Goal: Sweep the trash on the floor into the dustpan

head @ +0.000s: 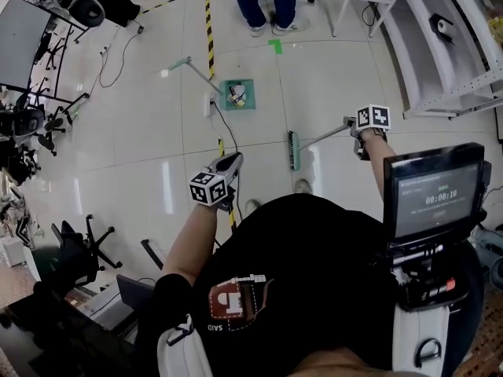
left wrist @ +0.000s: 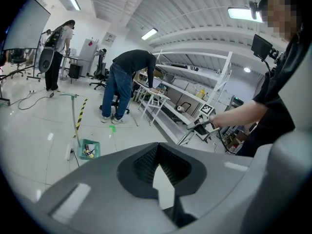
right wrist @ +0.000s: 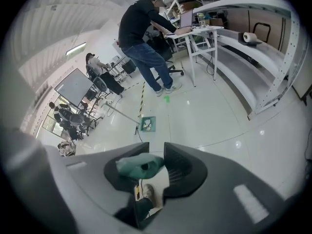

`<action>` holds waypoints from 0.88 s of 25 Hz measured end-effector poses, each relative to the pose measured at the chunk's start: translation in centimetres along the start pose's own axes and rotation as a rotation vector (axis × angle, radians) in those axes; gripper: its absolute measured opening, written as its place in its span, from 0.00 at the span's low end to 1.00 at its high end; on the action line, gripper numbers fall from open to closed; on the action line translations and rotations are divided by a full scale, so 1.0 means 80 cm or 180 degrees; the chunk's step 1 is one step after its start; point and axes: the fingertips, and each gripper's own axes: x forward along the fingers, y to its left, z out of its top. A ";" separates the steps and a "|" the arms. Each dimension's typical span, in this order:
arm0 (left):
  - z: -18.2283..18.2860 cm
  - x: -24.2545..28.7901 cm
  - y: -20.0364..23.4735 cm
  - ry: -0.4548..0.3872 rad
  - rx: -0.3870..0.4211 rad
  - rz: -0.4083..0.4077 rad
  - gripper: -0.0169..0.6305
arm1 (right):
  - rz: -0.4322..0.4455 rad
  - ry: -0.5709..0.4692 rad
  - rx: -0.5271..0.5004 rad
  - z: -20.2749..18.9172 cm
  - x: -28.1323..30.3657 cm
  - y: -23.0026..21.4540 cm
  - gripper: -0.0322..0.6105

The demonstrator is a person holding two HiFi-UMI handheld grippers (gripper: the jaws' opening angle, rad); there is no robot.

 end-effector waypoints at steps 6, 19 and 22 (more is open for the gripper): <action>-0.040 -0.041 0.027 0.0037 0.0004 -0.0344 0.03 | -0.0157 -0.0140 0.0098 -0.068 -0.015 0.046 0.19; -0.096 -0.098 0.015 0.0061 0.0127 -0.0357 0.03 | -0.0113 -0.0117 0.0084 -0.156 -0.042 0.078 0.19; -0.094 -0.104 0.010 -0.0062 -0.0010 -0.0243 0.03 | -0.0036 -0.0090 -0.0050 -0.150 -0.040 0.085 0.19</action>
